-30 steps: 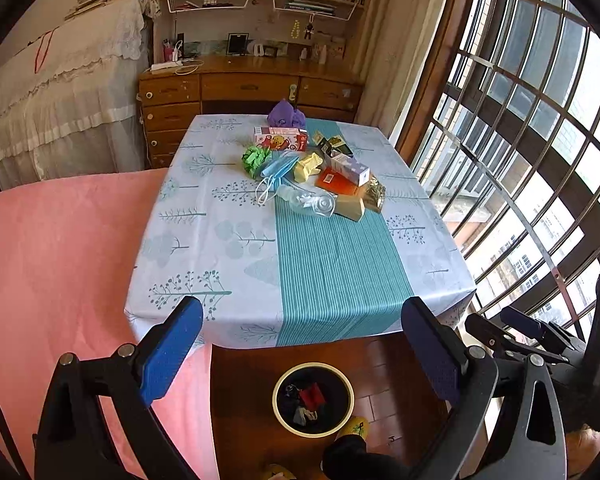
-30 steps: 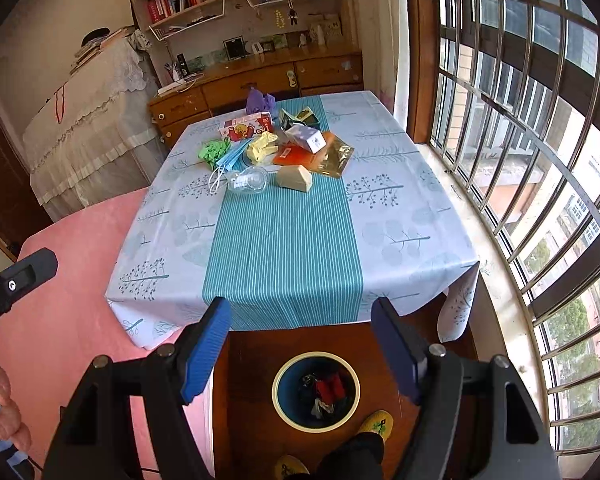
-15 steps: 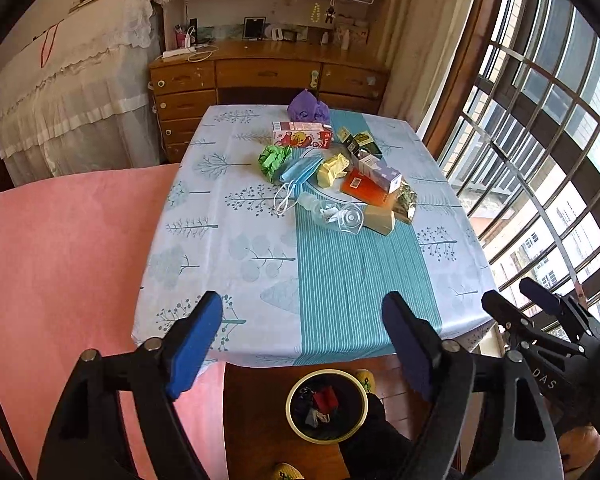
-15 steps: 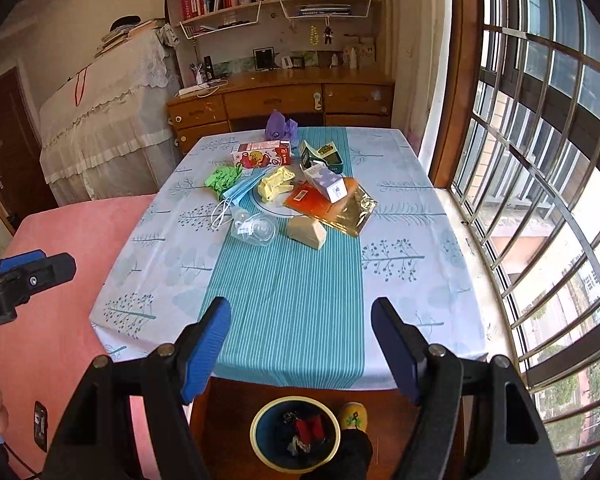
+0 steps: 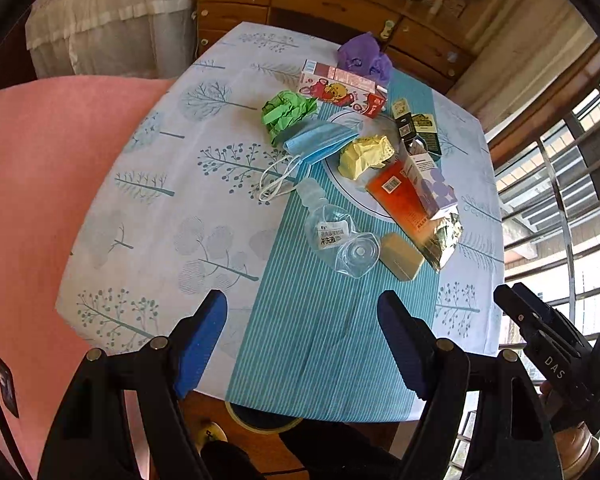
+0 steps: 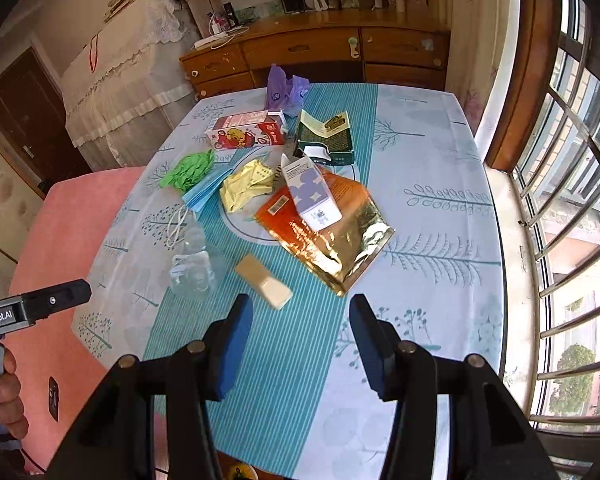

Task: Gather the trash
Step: 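Grasp the white-purple carton with the right gripper while the left grasps the clear bottle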

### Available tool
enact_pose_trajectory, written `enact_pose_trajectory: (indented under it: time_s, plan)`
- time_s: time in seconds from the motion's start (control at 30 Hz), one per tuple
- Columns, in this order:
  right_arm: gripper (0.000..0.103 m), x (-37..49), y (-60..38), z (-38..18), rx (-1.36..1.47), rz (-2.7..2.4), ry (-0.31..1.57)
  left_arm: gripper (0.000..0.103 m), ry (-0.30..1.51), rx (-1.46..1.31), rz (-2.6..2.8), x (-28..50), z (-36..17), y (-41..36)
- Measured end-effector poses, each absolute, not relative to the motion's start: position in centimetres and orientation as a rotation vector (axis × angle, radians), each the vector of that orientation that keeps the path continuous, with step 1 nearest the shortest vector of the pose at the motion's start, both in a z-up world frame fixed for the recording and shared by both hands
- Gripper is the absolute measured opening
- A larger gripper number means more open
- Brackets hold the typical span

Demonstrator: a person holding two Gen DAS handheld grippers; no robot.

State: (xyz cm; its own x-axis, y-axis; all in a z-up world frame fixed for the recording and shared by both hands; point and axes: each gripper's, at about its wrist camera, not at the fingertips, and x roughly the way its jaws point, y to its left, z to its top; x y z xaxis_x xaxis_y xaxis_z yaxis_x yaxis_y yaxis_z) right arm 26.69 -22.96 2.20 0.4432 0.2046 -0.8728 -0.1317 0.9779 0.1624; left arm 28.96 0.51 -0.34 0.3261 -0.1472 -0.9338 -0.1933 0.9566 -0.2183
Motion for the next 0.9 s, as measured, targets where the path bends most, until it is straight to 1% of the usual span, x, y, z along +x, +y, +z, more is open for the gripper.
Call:
enact_pose_trajectory:
  time_s: [0.2,0.4,0.6,0.83,0.87,0.9]
  plan:
    - [0.051,32.1,-23.9,0.3,0.029,0.277,1.130,0.076,1.303,-0.404,0.130,32.5,-3.1,0.0]
    - [0.051,36.3,-22.5,-2.0,-0.014,0.330,1.187,0.076,1.364,-0.488,0.207,35.0,-5.5,1.1]
    - [0.051,38.7,-20.3,-3.6,-0.140,0.357,1.187,0.076,1.395,-0.540,0.217,36.7,-7.3,1.7]
    - [0.051,39.9,-19.6,-5.9,-0.209,0.378,1.214,0.076,1.446,-0.583,0.208,37.7,-10.2,1.2]
    - [0.044,39.9,-19.6,-6.0,-0.203,0.385,1.215,0.076,1.454,-0.594,0.205,37.8,-10.6,1.1]
    - [0.042,39.9,-19.8,-6.2,-0.195,0.394,1.219,0.076,1.460,-0.605,0.203,37.9,-11.0,1.1]
